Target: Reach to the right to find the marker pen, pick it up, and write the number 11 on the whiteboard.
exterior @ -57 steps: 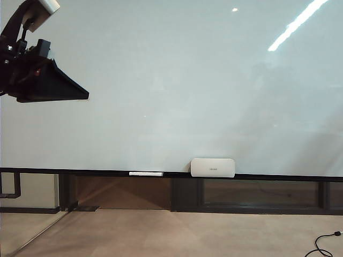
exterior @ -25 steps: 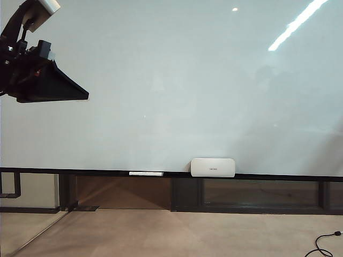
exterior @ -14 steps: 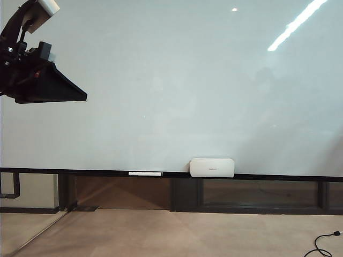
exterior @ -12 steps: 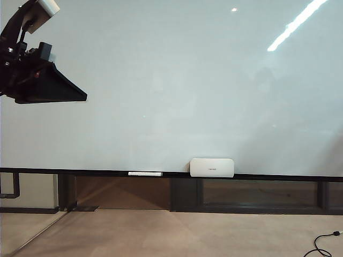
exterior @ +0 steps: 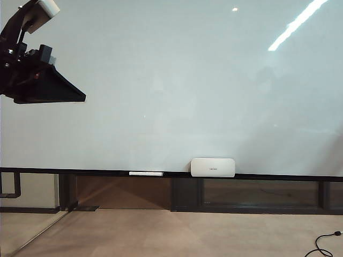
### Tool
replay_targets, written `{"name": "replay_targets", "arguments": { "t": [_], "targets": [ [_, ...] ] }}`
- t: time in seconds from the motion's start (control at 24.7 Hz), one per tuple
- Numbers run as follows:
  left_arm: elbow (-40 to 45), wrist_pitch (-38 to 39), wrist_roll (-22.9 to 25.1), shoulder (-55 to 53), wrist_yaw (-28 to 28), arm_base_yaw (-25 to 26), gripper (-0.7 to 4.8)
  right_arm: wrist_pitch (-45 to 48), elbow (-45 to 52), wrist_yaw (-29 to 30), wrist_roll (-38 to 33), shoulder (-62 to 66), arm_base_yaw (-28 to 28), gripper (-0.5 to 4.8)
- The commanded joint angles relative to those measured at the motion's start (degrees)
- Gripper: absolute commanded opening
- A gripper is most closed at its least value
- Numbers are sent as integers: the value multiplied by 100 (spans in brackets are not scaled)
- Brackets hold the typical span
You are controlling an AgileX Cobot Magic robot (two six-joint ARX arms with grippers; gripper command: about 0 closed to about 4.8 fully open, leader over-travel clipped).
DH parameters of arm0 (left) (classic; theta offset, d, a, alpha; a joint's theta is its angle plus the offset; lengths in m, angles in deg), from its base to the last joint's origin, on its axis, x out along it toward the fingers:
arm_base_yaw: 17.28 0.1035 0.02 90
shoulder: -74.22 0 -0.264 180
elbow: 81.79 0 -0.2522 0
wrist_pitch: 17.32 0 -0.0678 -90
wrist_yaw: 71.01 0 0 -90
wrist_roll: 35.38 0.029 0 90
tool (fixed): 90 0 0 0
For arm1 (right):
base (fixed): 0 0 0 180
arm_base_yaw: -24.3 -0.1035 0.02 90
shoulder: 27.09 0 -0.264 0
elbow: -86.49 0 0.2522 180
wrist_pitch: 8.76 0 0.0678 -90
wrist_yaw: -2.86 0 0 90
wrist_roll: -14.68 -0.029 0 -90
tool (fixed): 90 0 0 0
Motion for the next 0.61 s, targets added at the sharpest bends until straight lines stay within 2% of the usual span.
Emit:
{"name": "replay_targets", "arguments": {
  "t": [0.04, 0.16, 0.61],
  "targets": [
    [-9, -26, 37, 9, 85, 2, -5, -42, -20, 48, 245, -46, 7, 271],
    [-9, -28, 37, 9, 107, 2, -5, -70, -94, 79, 256, -28, 7, 271],
    [-17, -11, 57, 9, 105, 2, -5, -1458, -1213, 398, 404, 35, -9, 273]
  ]
}}
